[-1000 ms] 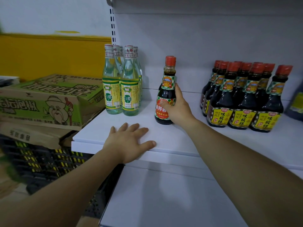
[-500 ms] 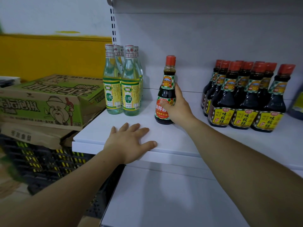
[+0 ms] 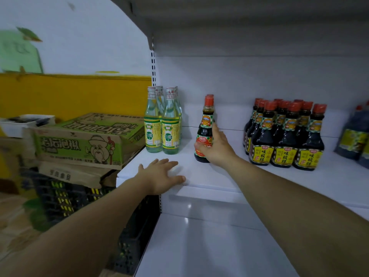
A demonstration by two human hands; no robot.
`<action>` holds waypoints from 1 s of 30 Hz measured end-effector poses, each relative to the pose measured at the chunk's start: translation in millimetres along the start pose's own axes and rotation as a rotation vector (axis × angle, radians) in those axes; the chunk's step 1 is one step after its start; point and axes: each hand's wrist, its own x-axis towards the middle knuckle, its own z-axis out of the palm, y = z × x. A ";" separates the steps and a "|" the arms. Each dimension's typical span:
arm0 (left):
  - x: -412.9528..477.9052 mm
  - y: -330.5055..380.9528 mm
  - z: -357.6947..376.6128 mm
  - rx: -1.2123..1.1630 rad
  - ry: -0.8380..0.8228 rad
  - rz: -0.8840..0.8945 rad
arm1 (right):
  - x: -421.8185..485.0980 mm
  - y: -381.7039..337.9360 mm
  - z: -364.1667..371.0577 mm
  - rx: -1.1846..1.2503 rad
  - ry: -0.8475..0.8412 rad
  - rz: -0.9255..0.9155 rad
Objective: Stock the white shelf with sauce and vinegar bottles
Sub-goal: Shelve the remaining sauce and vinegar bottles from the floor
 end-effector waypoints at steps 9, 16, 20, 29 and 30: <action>-141.4 -41.7 -40.0 -0.058 0.005 -0.110 | -92.6 -92.9 18.3 -0.166 -0.193 -0.197; -240.6 -79.6 -46.6 -0.045 -0.003 -0.285 | -155.6 -147.5 66.5 -0.211 -0.446 -0.302; -287.7 -94.4 -40.3 -0.035 0.020 -0.417 | -178.3 -171.9 99.2 -0.229 -0.545 -0.381; -378.7 -155.8 -3.4 -0.082 -0.015 -0.761 | -229.4 -209.6 202.8 -0.197 -0.823 -0.502; -385.3 -163.7 2.6 -0.121 -0.022 -0.794 | -234.6 -209.6 217.9 -0.198 -0.846 -0.505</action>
